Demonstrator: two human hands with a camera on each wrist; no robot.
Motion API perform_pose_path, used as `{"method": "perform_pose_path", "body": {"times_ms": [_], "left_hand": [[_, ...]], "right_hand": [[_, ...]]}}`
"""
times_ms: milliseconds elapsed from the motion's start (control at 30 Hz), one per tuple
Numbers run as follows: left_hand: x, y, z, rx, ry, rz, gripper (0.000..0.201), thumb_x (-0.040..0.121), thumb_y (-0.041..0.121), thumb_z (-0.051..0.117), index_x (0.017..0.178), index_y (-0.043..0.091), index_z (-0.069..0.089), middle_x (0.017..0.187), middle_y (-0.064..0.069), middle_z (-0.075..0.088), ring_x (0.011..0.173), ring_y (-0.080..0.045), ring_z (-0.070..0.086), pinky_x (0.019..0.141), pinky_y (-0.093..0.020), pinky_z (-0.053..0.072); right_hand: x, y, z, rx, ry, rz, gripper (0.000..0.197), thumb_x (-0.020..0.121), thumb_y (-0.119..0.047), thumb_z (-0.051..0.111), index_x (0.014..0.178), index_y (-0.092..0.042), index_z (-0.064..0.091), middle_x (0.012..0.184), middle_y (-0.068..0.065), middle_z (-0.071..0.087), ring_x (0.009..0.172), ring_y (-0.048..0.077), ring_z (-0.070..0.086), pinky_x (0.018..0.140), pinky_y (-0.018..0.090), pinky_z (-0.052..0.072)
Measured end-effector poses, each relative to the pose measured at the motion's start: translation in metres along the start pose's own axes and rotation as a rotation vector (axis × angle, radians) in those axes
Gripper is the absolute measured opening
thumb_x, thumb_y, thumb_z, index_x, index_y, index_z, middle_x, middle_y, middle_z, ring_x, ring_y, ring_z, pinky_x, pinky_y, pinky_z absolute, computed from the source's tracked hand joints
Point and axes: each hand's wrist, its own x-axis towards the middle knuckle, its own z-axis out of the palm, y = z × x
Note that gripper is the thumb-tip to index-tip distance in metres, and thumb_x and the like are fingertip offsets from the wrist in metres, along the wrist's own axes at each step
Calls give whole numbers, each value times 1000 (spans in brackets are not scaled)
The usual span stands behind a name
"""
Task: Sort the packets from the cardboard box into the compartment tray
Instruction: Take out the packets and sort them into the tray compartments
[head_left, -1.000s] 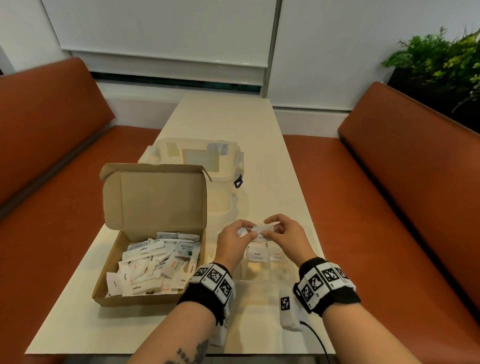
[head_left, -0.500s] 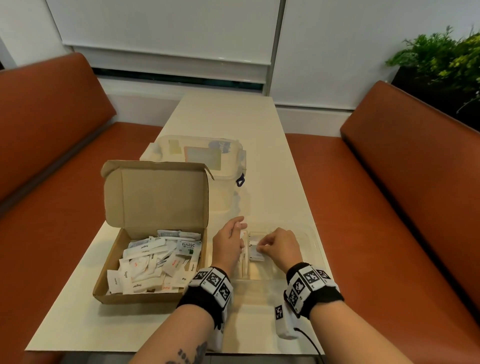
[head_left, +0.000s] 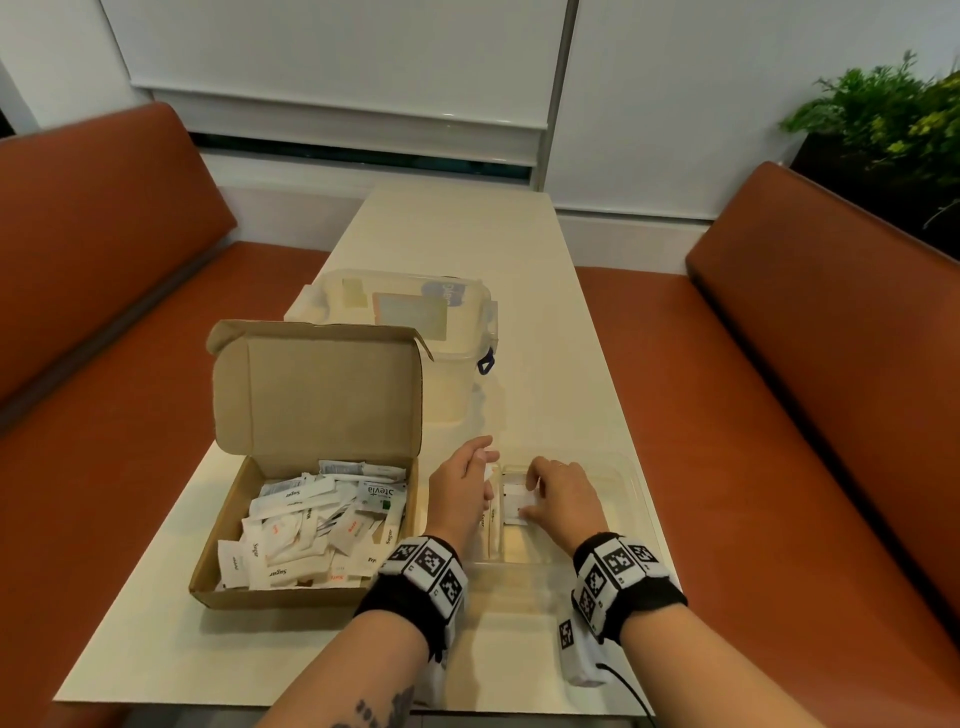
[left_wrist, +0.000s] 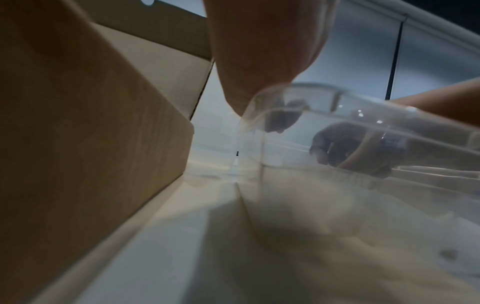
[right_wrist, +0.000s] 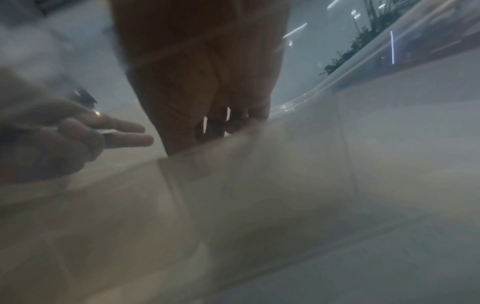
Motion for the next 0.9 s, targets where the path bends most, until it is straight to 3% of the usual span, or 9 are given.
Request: {"method": "perform_pose_path", "body": {"times_ms": [200, 300, 400, 500, 567, 600, 700, 833, 900], "left_hand": [[0, 2, 2, -197, 4, -59, 39, 97, 6, 32, 126, 19, 55, 98, -7, 70, 47, -9, 44, 40, -17, 36], [3, 3, 1, -228, -10, -81, 48, 97, 5, 25, 131, 34, 41, 84, -4, 71, 45, -6, 42, 40, -15, 33], [7, 3, 2, -184, -24, -122, 52, 97, 6, 26, 140, 33, 40, 75, -1, 55, 59, -9, 44, 45, -13, 38], [5, 6, 3, -135, -85, -119, 53, 97, 5, 30, 142, 33, 38, 93, 2, 56, 79, -13, 50, 63, -21, 46], [3, 7, 3, -109, -147, -114, 57, 96, 3, 35, 145, 32, 34, 120, -8, 56, 102, -25, 55, 81, -36, 49], [2, 7, 3, -94, -177, -115, 60, 95, 3, 36, 147, 32, 31, 122, -13, 56, 106, -29, 56, 85, -38, 49], [1, 5, 4, -90, -214, -85, 65, 92, 4, 45, 148, 32, 27, 89, -8, 58, 69, -16, 56, 62, -19, 48], [2, 6, 5, -67, -129, 5, 48, 88, 7, 62, 132, 20, 49, 81, -2, 65, 67, -14, 64, 75, -29, 56], [2, 7, 6, -66, -75, 33, 40, 85, 10, 68, 123, 17, 56, 78, 0, 66, 69, -13, 66, 77, -28, 55]], "right_hand": [[-1, 0, -3, 28, -1, -21, 31, 73, -26, 76, 85, -22, 48, 80, -5, 51, 84, 15, 43, 63, 24, 33], [-2, -8, -12, 242, 76, -25, 19, 80, -32, 71, 91, -21, 59, 79, -6, 55, 79, 11, 49, 64, 23, 35], [-2, -20, -24, 489, 75, -68, 17, 86, -34, 66, 101, -25, 68, 84, -8, 61, 71, 2, 48, 67, 17, 37], [-1, -27, -32, 554, -3, -86, 23, 86, -30, 67, 109, -27, 69, 93, -6, 62, 71, 1, 47, 69, 11, 38], [0, -28, -34, 562, -46, -70, 21, 84, -24, 69, 105, -27, 70, 91, -6, 64, 66, 1, 48, 68, 11, 39], [0, -27, -35, 585, -61, -60, 19, 83, -20, 69, 101, -25, 71, 86, -5, 65, 64, 2, 49, 68, 13, 40], [0, -20, -38, 693, -69, -28, 14, 80, -9, 71, 92, -17, 70, 77, 2, 64, 67, 10, 55, 66, 16, 43], [-2, -8, -37, 830, 54, 62, 10, 81, -3, 69, 88, -10, 67, 71, -1, 60, 62, 5, 53, 54, 8, 41], [-3, -3, -37, 856, 83, 87, 10, 82, -4, 69, 90, -10, 67, 68, -4, 56, 57, 1, 50, 52, 9, 40]]}}
